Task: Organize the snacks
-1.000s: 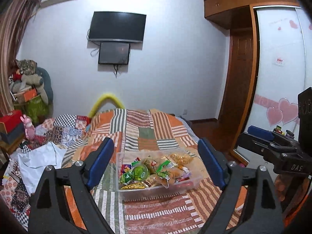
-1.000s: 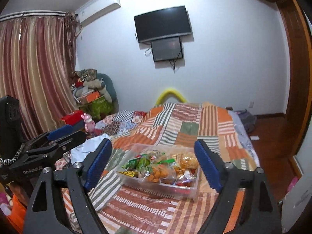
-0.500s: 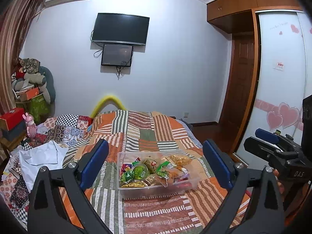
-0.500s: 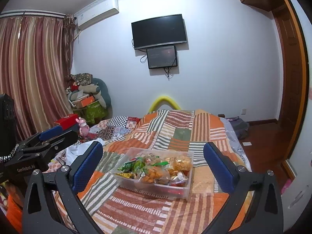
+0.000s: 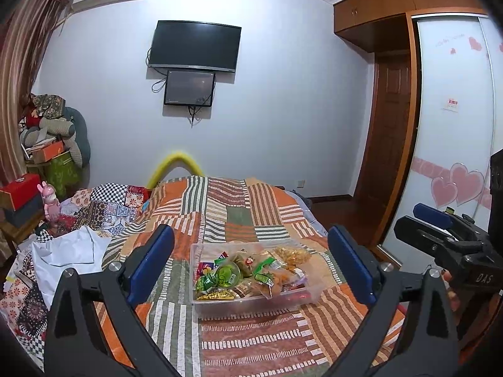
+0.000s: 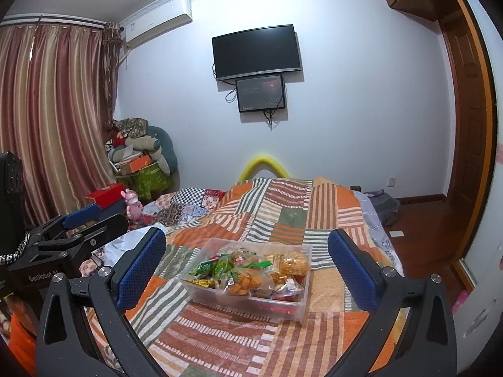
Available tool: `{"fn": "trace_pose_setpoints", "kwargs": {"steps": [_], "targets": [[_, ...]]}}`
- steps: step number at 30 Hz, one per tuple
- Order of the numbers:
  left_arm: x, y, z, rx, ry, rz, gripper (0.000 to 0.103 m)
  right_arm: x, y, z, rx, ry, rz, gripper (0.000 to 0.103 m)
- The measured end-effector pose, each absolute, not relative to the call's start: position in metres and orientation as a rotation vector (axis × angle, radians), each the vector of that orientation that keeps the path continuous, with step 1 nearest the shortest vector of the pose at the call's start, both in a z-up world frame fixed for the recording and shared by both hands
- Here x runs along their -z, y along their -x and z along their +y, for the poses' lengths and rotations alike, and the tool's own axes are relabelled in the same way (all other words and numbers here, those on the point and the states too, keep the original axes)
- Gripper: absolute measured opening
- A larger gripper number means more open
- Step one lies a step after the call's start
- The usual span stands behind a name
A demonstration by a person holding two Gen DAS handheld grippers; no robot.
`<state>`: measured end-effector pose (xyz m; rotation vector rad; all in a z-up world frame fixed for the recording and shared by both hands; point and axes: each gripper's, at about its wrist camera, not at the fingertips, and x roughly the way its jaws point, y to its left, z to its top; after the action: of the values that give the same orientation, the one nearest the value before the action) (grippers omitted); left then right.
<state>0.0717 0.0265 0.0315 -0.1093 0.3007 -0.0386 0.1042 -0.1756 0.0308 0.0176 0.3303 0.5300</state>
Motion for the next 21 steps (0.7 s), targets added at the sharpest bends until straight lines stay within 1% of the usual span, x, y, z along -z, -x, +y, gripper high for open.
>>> {"fn": "trace_pose_setpoints", "kwargs": {"steps": [7,21], "targets": [[-0.0319,-0.0714,0.0259,0.033,0.107,0.296,0.103,-0.0313,-0.1029,-0.1771,-0.524,-0.020,0.328,0.103],[-0.0310,-0.0728,0.0279,0.024,0.113,0.302,0.103,-0.0322,-0.1046,-0.1807,-0.513,-0.025,0.329,0.103]]}}
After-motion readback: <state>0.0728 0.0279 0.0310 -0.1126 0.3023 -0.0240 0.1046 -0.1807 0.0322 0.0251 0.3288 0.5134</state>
